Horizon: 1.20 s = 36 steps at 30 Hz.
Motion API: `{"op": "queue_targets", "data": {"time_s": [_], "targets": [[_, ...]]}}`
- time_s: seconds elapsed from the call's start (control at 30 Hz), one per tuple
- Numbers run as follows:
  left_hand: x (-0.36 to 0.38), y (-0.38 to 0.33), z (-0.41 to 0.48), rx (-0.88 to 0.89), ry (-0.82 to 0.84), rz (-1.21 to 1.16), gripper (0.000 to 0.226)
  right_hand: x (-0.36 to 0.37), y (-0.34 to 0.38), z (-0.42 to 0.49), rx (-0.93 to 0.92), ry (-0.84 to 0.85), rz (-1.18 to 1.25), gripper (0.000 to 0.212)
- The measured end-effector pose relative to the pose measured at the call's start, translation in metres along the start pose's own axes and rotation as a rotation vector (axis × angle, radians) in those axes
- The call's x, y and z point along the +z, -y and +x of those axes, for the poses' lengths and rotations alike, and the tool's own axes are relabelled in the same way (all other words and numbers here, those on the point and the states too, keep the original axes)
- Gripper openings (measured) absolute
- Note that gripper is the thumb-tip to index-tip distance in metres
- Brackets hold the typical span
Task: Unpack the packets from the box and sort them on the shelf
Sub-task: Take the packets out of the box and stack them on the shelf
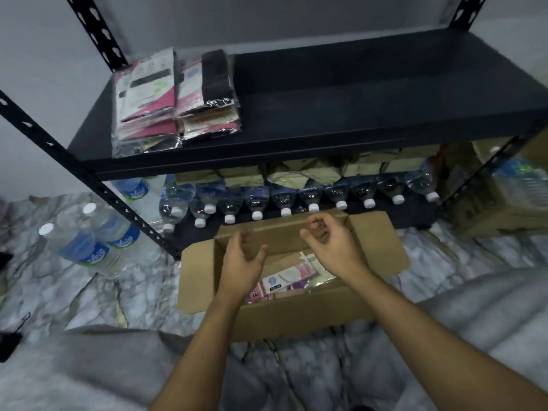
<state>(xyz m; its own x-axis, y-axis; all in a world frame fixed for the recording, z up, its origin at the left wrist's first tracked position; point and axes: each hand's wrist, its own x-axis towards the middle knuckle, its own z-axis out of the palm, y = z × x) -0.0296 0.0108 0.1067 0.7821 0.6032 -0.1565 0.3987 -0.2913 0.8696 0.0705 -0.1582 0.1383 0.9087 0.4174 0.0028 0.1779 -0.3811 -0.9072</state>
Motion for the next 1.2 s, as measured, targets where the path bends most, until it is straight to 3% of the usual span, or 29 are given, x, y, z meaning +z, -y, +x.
{"op": "queue_targets", "data": {"time_s": [0.27, 0.47, 0.7, 0.8, 0.9, 1.07, 1.2], "targets": [[0.056, 0.054, 0.016, -0.076, 0.247, 0.237, 0.044, -0.003, -0.074, 0.009, 0.155, 0.074, -0.175, 0.028], [0.097, 0.104, 0.045, -0.111, 0.488, 0.539, 0.063, 0.005, -0.119, 0.020, 0.250, 0.117, -0.273, 0.027], [0.122, 0.144, 0.085, -0.058, 0.630, 0.984, 0.091, 0.018, -0.141, 0.040, 0.301, 0.080, -0.253, 0.024], [0.128, 0.153, 0.091, -0.014, 0.642, 1.034, 0.109, 0.021, -0.146, 0.045, 0.312, 0.059, -0.242, 0.023], [0.129, 0.158, 0.096, 0.039, 0.619, 1.049, 0.111, 0.022, -0.147, 0.047, 0.326, 0.063, -0.241, 0.024], [0.121, 0.160, 0.103, 0.002, 0.627, 0.894, 0.096, 0.025, -0.143, 0.049, 0.316, 0.062, -0.211, 0.020], [0.110, 0.159, 0.104, -0.002, 0.604, 0.774, 0.069, 0.024, -0.138, 0.049, 0.299, 0.058, -0.180, 0.016]]}}
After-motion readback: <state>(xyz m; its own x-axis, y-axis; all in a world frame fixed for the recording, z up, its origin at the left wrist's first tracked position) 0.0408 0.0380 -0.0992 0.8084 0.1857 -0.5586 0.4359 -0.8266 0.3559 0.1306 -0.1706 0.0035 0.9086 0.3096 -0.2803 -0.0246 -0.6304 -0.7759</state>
